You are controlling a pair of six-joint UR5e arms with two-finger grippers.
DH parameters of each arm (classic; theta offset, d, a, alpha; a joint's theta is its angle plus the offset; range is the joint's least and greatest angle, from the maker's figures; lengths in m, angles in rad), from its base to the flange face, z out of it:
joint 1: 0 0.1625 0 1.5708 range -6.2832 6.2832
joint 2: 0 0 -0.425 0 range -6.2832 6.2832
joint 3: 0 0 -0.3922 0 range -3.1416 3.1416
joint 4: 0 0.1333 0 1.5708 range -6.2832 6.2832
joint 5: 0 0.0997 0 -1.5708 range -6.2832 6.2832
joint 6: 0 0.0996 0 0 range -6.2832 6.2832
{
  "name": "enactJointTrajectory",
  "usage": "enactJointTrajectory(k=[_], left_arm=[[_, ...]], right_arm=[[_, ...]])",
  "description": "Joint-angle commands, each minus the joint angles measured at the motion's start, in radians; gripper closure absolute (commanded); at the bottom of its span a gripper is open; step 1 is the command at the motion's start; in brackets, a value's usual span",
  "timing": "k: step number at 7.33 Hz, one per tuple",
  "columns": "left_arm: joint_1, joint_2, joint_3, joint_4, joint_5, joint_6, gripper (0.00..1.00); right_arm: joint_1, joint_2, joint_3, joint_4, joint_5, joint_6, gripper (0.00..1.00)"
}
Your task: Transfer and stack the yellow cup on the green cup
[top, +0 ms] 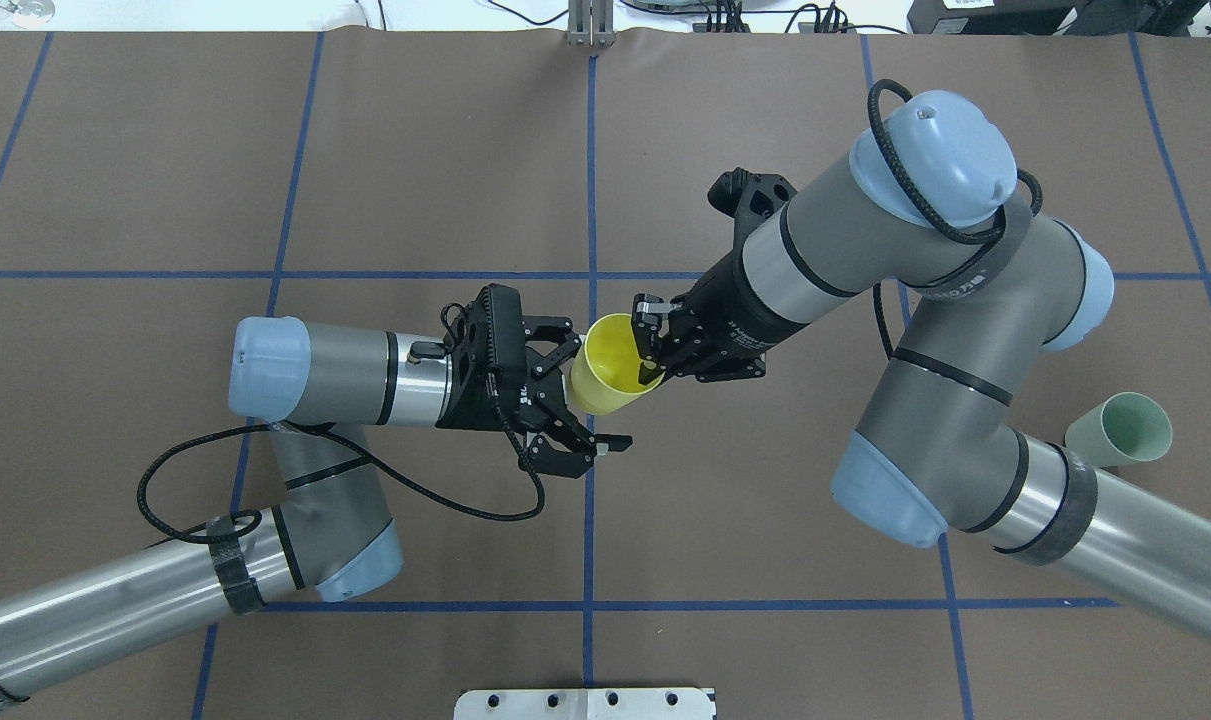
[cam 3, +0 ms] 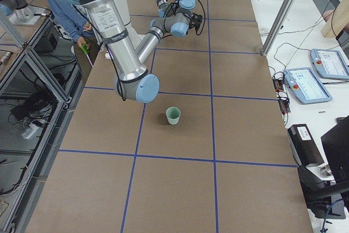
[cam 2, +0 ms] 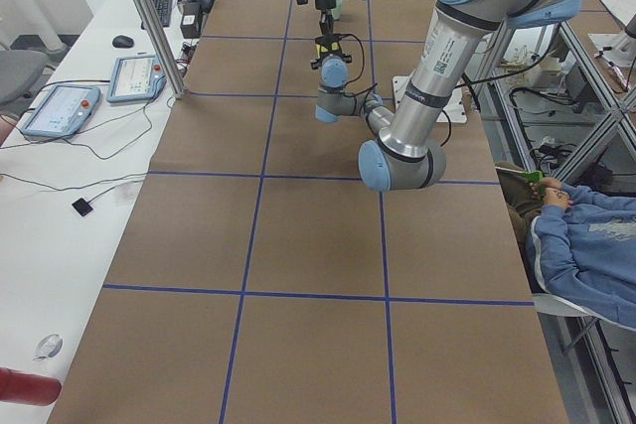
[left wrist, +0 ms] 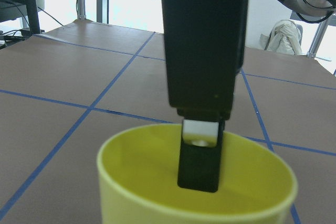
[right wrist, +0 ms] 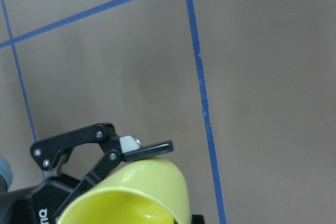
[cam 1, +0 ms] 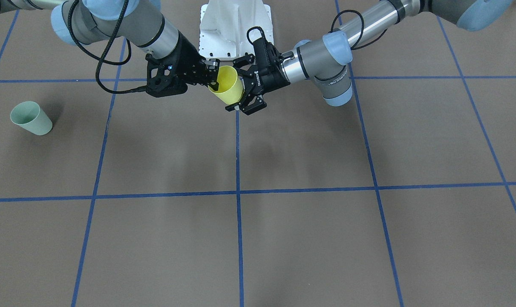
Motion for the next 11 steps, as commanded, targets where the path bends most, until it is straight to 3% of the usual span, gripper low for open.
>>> enactJointTrajectory(k=[1,4,7,9,11], left_arm=[[0.0,0.003,-0.007,-0.001,0.0,-0.006,0.01],[0.0,-0.002,-0.007,-0.001,0.003,-0.006,0.01],[-0.001,-0.005,-0.007,-0.001,0.024,-0.006,0.01],[0.0,-0.003,-0.007,-0.001,0.038,-0.006,0.01],[0.0,-0.005,-0.006,-0.001,0.052,-0.007,0.01]], right_arm=[[0.106,-0.052,0.033,-0.008,0.008,0.049,1.0],[0.237,-0.276,0.155,-0.067,-0.024,0.056,1.0],[0.349,-0.585,0.257,-0.064,-0.082,0.004,1.0],[0.34,-0.763,0.288,-0.064,-0.232,-0.163,1.0],[0.349,-0.851,0.281,-0.054,-0.248,-0.364,1.0]])
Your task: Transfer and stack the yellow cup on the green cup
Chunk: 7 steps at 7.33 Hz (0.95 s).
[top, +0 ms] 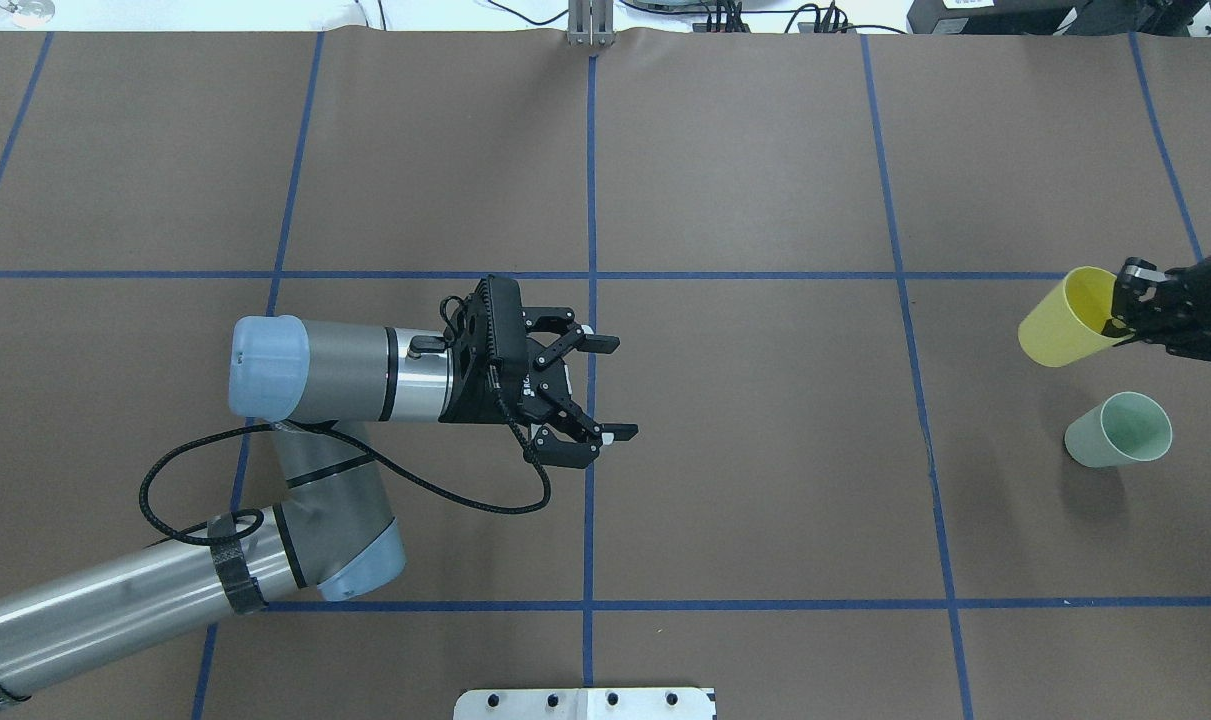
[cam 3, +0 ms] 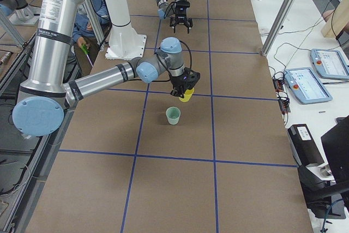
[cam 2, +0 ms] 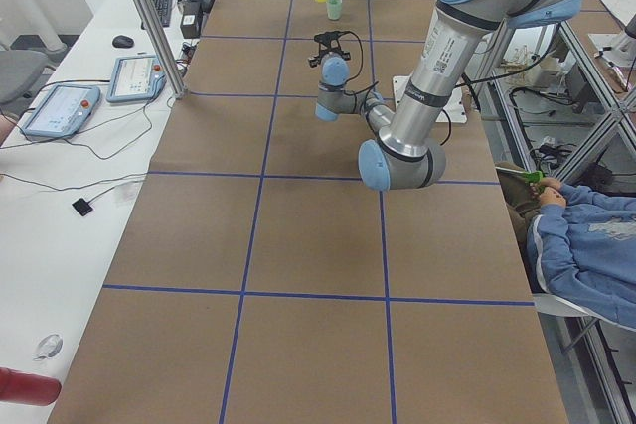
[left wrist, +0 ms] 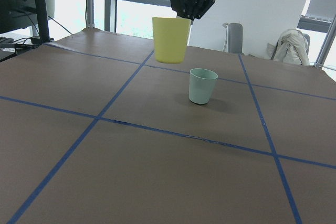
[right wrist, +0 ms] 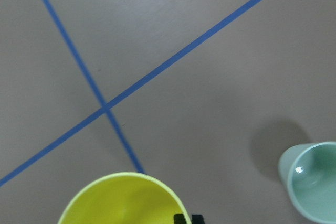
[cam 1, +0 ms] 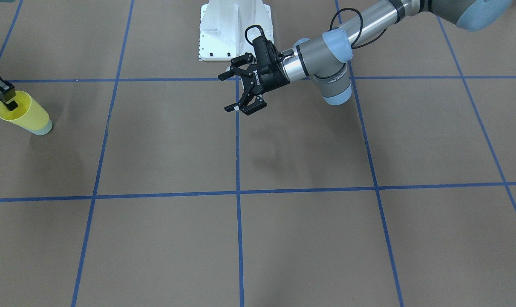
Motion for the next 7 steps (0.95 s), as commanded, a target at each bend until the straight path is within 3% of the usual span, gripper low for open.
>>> enactJointTrajectory(k=[1,7], left_arm=[[0.0,0.0,0.001,0.0,0.011,0.0,0.01],[0.002,0.01,0.002,0.0,0.024,0.001,0.01]], right_arm=[[0.005,-0.064,-0.002,0.004,-0.01,-0.114,1.0],[0.005,-0.078,-0.022,0.007,0.041,-0.136,1.0]])
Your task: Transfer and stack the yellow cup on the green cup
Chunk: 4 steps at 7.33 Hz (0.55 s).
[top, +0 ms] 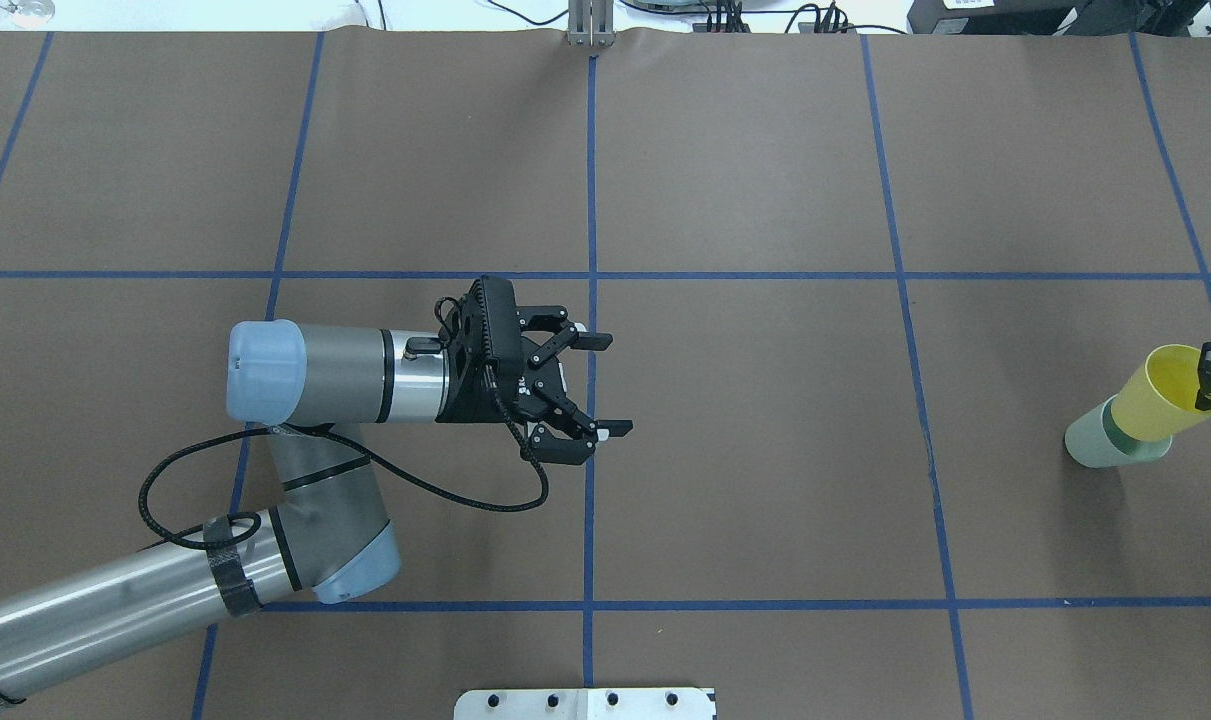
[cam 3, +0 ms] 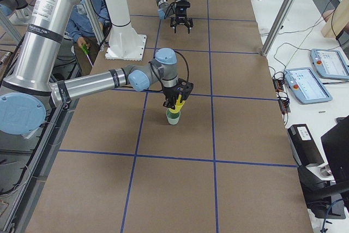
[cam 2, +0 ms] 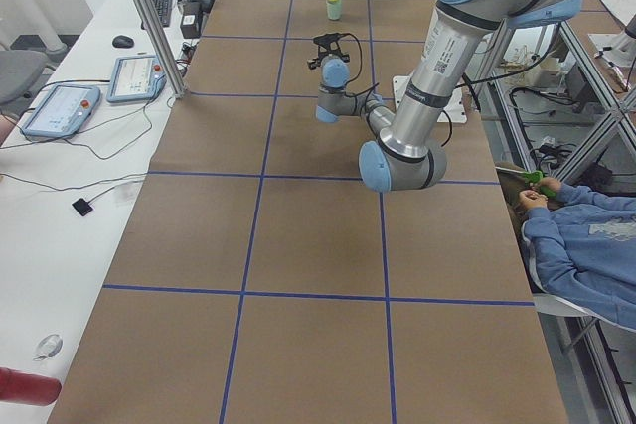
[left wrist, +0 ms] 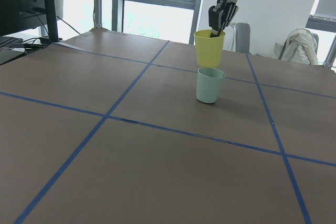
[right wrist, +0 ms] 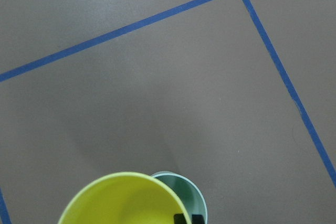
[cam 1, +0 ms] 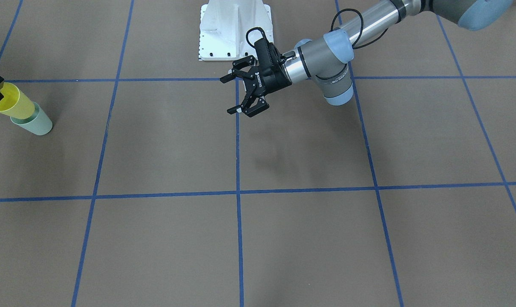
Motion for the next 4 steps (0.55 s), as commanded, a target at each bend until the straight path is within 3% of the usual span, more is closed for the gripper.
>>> enactJointTrajectory(k=[1,4], left_arm=[[0.001,-0.001,0.001,0.0,0.005,0.001,0.01],[0.002,-0.001,0.001,0.0,0.007,0.001,0.01]], right_arm=[[-0.001,-0.005,-0.011,0.001,0.002,-0.015,1.0],[-0.001,-0.004,-0.021,0.003,0.015,-0.017,1.0]])
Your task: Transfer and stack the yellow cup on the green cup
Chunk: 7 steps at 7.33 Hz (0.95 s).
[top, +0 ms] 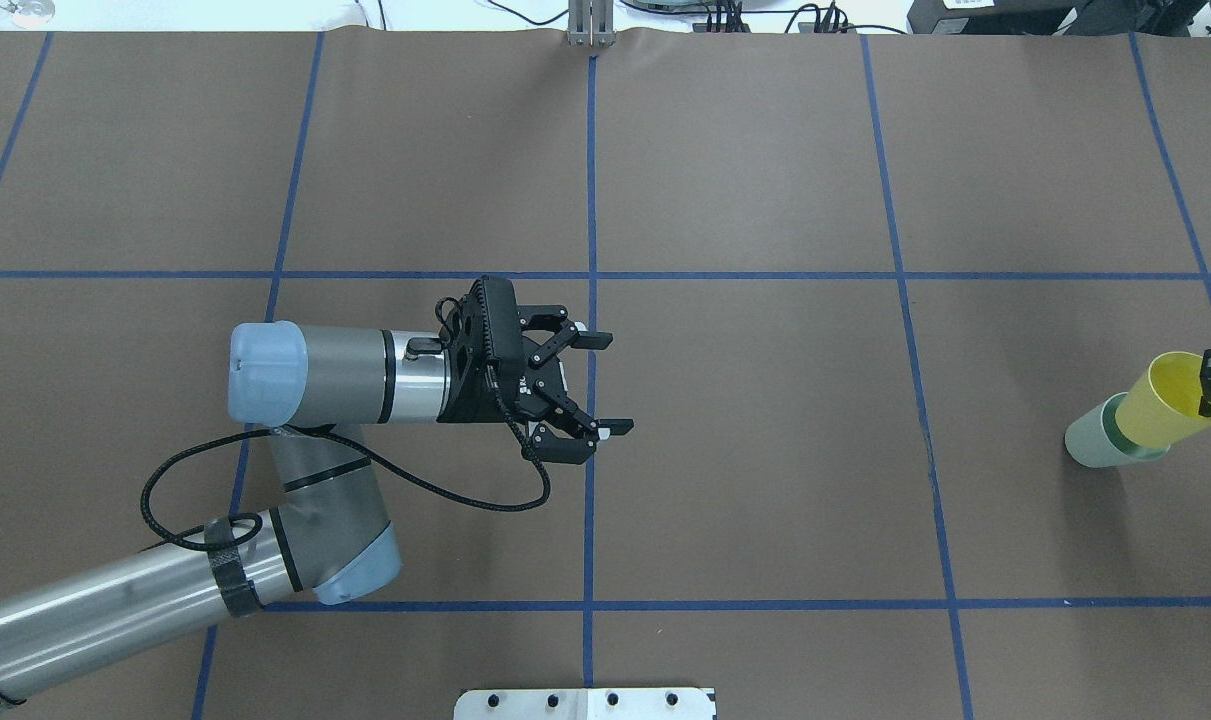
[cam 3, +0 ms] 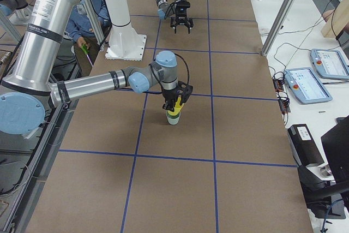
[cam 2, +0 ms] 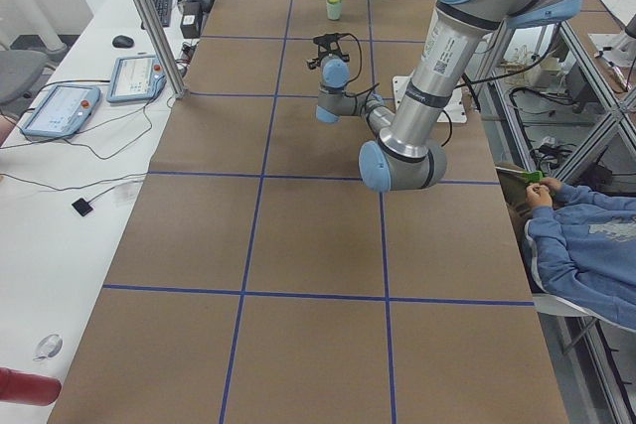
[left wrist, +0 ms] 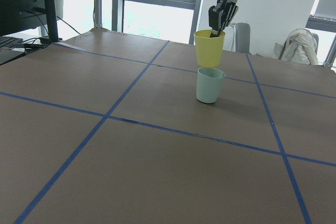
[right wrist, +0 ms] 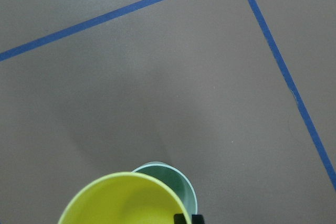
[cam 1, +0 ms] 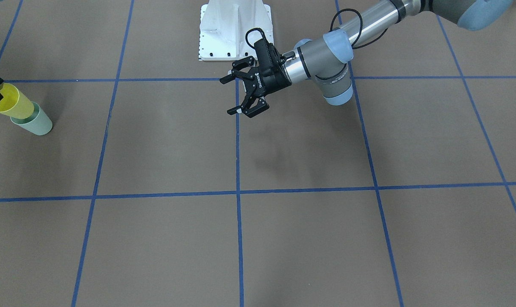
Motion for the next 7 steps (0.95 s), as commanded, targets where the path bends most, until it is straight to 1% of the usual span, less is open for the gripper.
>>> enactJointTrajectory(k=[1,2,3,4,5,6,7], left_arm=[[0.0,-0.002,0.0,0.0,0.0,0.0,0.01],[0.002,-0.005,0.0,0.002,0.02,-0.001,0.01],[0.008,-0.006,-0.001,0.0,0.037,-0.002,0.01],[0.013,-0.006,0.0,0.0,0.039,-0.002,0.01],[0.013,-0.006,0.0,0.0,0.039,-0.002,0.01],[0.013,-0.008,-0.001,0.0,0.039,-0.002,0.01],[0.013,-0.008,-0.002,0.0,0.039,-0.002,0.01]], right_arm=[[0.0,0.003,-0.009,0.0,0.018,-0.001,1.0],[-0.002,0.003,-0.019,0.003,0.018,-0.001,1.0],[-0.002,0.006,-0.02,0.003,0.018,0.002,0.96],[-0.002,0.008,-0.022,0.003,0.018,0.002,0.8],[0.0,0.008,-0.023,0.003,0.018,0.002,0.59],[0.0,0.008,-0.023,0.002,0.018,0.018,0.01],[0.0,0.008,-0.025,0.002,0.019,0.01,0.0]])
